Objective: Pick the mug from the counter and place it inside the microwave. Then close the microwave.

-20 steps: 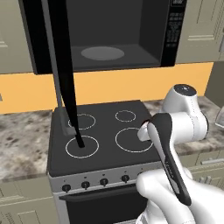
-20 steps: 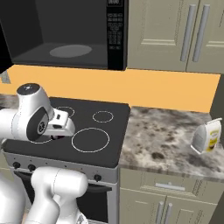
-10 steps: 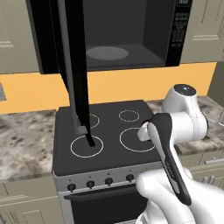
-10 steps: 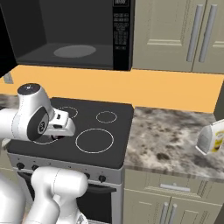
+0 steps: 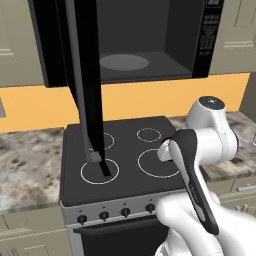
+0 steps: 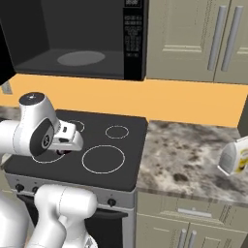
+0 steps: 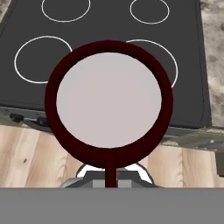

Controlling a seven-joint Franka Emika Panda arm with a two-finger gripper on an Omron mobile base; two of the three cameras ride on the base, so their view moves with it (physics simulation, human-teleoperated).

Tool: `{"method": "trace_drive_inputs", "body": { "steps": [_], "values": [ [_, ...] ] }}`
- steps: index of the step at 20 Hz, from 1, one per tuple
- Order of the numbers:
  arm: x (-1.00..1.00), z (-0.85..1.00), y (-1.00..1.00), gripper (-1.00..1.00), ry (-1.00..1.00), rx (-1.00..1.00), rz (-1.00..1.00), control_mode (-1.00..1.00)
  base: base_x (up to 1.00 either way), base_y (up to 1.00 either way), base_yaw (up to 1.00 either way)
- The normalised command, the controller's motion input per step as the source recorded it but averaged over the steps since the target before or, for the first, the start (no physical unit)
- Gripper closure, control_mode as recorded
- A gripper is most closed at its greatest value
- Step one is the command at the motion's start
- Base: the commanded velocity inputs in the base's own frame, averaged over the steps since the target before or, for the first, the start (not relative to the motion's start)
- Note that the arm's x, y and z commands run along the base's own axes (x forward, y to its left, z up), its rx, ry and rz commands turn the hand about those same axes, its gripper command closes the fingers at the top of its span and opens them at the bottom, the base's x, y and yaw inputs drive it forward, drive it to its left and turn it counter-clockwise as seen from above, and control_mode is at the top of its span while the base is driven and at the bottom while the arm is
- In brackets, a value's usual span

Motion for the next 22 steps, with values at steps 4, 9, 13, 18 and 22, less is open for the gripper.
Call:
{"method": "trace_drive_inputs", "body": {
  "steps": [4, 9, 13, 18, 22],
  "values": [
    [0.0, 0.0, 0.0, 1.0, 0.0, 0.0, 0.0, 1.0, 0.25, 0.06, 0.0],
    [0.0, 0.0, 0.0, 1.0, 0.0, 0.0, 0.0, 1.0, 0.0, 0.03, 0.0],
    [0.0, 0.0, 0.0, 1.0, 0.0, 0.0, 0.0, 1.0, 0.0, 0.0, 0.0],
    [0.0, 0.0, 0.0, 1.0, 0.0, 0.0, 0.0, 1.0, 0.0, 0.0, 0.0],
    [0.0, 0.0, 0.0, 1.0, 0.0, 0.0, 0.0, 1.0, 0.0, 0.0, 0.0]
  ]
}}
